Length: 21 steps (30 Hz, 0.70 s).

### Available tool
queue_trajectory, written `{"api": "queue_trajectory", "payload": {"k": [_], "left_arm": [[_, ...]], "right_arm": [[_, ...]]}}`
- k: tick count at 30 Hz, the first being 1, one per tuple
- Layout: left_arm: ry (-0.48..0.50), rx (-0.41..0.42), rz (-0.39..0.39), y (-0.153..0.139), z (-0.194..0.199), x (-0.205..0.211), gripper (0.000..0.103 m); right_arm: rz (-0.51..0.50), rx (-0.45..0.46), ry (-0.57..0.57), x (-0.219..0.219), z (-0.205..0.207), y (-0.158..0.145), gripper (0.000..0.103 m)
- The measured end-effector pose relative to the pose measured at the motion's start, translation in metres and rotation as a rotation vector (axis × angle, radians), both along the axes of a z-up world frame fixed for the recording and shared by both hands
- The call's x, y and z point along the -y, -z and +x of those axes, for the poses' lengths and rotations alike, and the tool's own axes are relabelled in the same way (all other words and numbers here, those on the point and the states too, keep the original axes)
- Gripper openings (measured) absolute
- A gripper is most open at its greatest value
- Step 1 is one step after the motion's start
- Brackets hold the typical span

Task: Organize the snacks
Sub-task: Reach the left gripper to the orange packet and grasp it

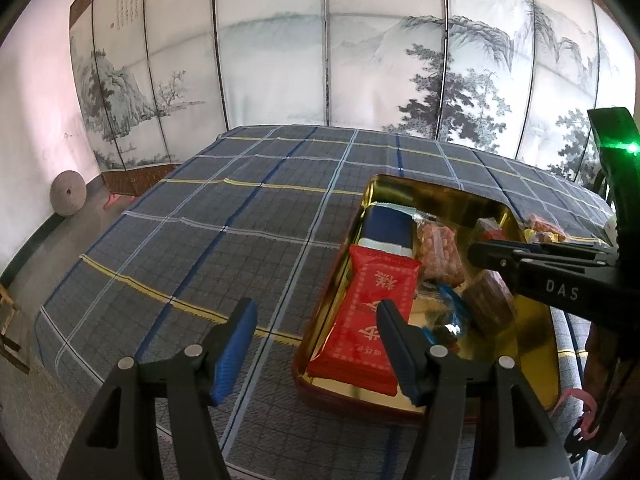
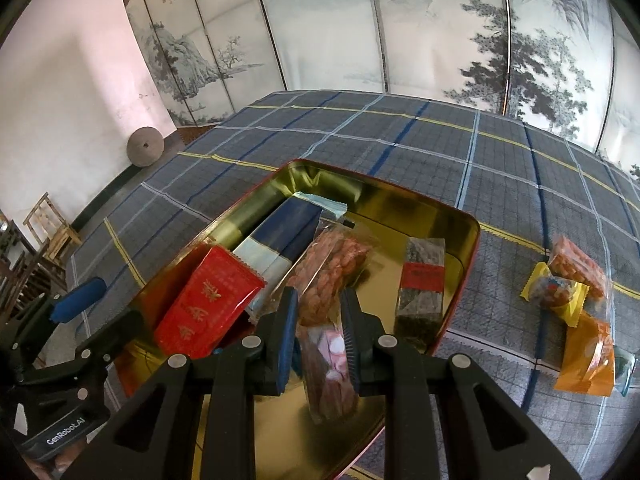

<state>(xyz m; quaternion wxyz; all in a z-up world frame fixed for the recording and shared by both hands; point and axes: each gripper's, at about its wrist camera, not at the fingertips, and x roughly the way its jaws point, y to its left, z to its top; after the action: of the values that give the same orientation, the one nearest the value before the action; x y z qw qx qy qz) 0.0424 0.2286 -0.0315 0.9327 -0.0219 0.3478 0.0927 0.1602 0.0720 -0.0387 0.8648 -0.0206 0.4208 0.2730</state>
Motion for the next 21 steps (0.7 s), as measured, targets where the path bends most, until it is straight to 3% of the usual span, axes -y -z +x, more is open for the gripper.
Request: {"api": "queue_trajectory", "payload": {"k": [12,17,21], "left_arm": [[-0.008,-0.021,0.006,0.004,0.002,-0.001,0.064],[-0.011,-0.023,0.015,0.003,0.002,0.0,0.064],[-0.002,-0.011,0.033,-0.003,0.0,0.003,0.064]], "right_arm": [[0.068,0.028,0.013,0.01,-0.008,-0.009,0.021],[0.123,0.053,0.092,0.047,-0.019,-0.018,0.023],[0.081,0.077,0.175,0.094,-0.033,-0.015,0.023]]}}
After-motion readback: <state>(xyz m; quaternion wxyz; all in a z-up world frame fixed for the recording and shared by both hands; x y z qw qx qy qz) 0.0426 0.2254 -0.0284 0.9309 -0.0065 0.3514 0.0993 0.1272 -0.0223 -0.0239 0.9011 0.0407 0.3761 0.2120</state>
